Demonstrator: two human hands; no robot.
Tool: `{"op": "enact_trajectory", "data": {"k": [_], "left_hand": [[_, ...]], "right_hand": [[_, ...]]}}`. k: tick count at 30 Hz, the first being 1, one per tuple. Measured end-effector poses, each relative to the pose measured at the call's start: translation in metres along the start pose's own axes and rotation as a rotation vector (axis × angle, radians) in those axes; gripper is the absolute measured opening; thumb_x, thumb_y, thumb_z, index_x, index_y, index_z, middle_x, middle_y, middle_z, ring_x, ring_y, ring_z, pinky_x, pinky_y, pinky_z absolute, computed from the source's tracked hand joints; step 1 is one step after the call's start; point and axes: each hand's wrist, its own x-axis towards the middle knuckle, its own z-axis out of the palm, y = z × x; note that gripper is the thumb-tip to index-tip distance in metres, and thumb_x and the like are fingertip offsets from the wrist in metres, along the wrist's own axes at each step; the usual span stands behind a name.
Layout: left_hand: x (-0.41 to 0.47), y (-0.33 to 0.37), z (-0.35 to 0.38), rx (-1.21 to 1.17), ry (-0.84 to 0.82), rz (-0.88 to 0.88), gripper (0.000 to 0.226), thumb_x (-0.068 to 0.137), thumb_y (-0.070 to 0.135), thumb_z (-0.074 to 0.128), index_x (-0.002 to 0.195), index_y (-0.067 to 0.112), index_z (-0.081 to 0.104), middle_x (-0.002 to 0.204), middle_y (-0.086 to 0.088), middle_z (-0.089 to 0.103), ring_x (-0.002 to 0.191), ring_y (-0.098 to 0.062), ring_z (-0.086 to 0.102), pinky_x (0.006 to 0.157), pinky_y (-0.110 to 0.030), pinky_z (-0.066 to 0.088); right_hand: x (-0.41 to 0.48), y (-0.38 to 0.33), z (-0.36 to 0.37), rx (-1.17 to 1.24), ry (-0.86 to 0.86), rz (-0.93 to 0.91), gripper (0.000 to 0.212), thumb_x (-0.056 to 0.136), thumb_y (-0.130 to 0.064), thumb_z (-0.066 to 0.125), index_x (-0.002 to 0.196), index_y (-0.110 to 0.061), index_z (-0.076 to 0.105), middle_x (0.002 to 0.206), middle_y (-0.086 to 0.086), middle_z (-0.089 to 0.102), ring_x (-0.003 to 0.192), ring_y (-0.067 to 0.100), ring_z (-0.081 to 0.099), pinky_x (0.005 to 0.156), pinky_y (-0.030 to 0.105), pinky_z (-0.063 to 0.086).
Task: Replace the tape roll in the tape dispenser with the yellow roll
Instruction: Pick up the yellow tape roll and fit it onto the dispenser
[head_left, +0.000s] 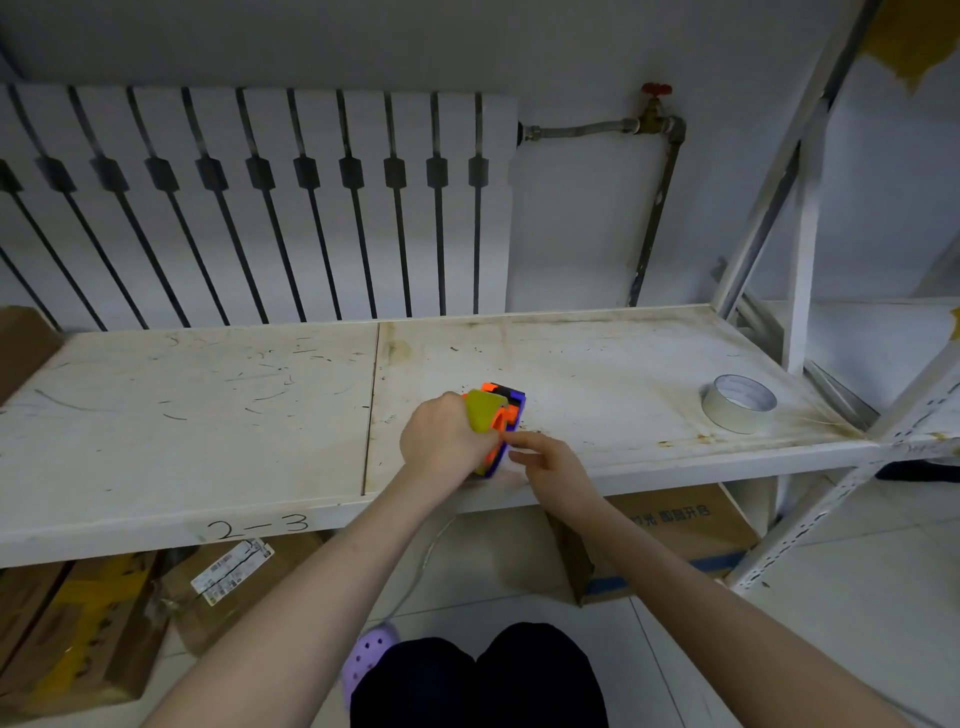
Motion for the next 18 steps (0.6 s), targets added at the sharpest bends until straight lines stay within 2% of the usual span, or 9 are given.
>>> {"op": "enact_trajectory", "data": {"k": [2,4,6,9,12,14,16,18], "left_hand": [[0.004,-0.007,-0.005,0.022,-0.015,0.067,0.042,0.073,0.048,0.071,0.088,0.012,0.056,0.094,-0.007,0.066,0.077,-0.019,0.051,0.059,-0.028,0.037],[0.004,-0.012,-0.009,0.017,-0.042,0.134,0.048,0.07,0.048,0.075,0.1,0.013,0.063,0.1,-0.006,0.069,0.085,-0.021,0.059,0.064,-0.027,0.038],[0.002,-0.017,-0.011,-0.035,-0.061,0.165,0.054,0.068,0.048,0.077,0.107,0.015,0.064,0.104,-0.004,0.07,0.094,-0.021,0.062,0.066,-0.027,0.041],[0.001,-0.024,-0.012,-0.115,-0.119,0.167,0.058,0.064,0.048,0.08,0.109,0.014,0.065,0.106,-0.005,0.07,0.094,-0.019,0.062,0.069,-0.028,0.047],[0.002,-0.027,-0.014,-0.097,-0.208,0.161,0.064,0.064,0.044,0.082,0.115,0.014,0.059,0.112,-0.006,0.066,0.092,-0.018,0.056,0.071,-0.029,0.046],[0.002,-0.026,-0.014,-0.079,-0.222,0.183,0.07,0.066,0.04,0.082,0.125,0.016,0.053,0.121,-0.006,0.062,0.102,-0.022,0.057,0.076,-0.03,0.046],[0.0,-0.024,-0.012,-0.094,-0.193,0.21,0.074,0.067,0.036,0.082,0.132,0.02,0.048,0.128,-0.004,0.059,0.113,-0.024,0.056,0.081,-0.03,0.046],[-0.003,-0.024,-0.009,-0.136,-0.17,0.224,0.075,0.069,0.033,0.081,0.134,0.022,0.046,0.13,-0.003,0.059,0.116,-0.023,0.055,0.08,-0.028,0.044]], "right_hand": [[-0.001,0.001,-0.004,-0.012,0.051,0.023,0.051,0.084,0.012,0.034,0.122,-0.015,0.056,0.132,0.009,0.052,0.115,0.022,0.057,0.092,0.036,0.048],[-0.002,0.0,-0.004,-0.023,0.101,0.033,0.04,0.089,0.004,0.041,0.121,-0.015,0.053,0.129,0.007,0.053,0.113,0.02,0.056,0.09,0.034,0.049],[0.0,-0.001,-0.002,-0.017,0.136,0.026,0.029,0.09,-0.004,0.046,0.115,-0.017,0.051,0.124,0.006,0.055,0.109,0.02,0.056,0.089,0.037,0.051],[0.003,-0.001,0.002,-0.036,0.162,0.037,0.018,0.09,-0.008,0.05,0.106,-0.016,0.046,0.114,0.009,0.058,0.098,0.024,0.059,0.084,0.042,0.053],[0.004,-0.001,0.003,-0.025,0.163,0.066,0.018,0.09,-0.005,0.048,0.106,-0.012,0.045,0.108,0.011,0.058,0.091,0.025,0.059,0.077,0.039,0.05],[0.006,-0.002,0.003,-0.003,0.142,0.079,0.023,0.09,-0.004,0.045,0.113,-0.011,0.047,0.111,0.005,0.055,0.101,0.024,0.057,0.086,0.039,0.049],[0.01,-0.004,0.002,0.055,0.134,0.097,0.028,0.092,-0.008,0.04,0.119,-0.009,0.049,0.116,0.008,0.058,0.106,0.026,0.056,0.095,0.043,0.048],[0.013,-0.01,0.001,0.072,0.13,0.127,0.028,0.096,-0.016,0.034,0.11,-0.005,0.055,0.106,0.017,0.062,0.097,0.031,0.058,0.091,0.048,0.046]]}}
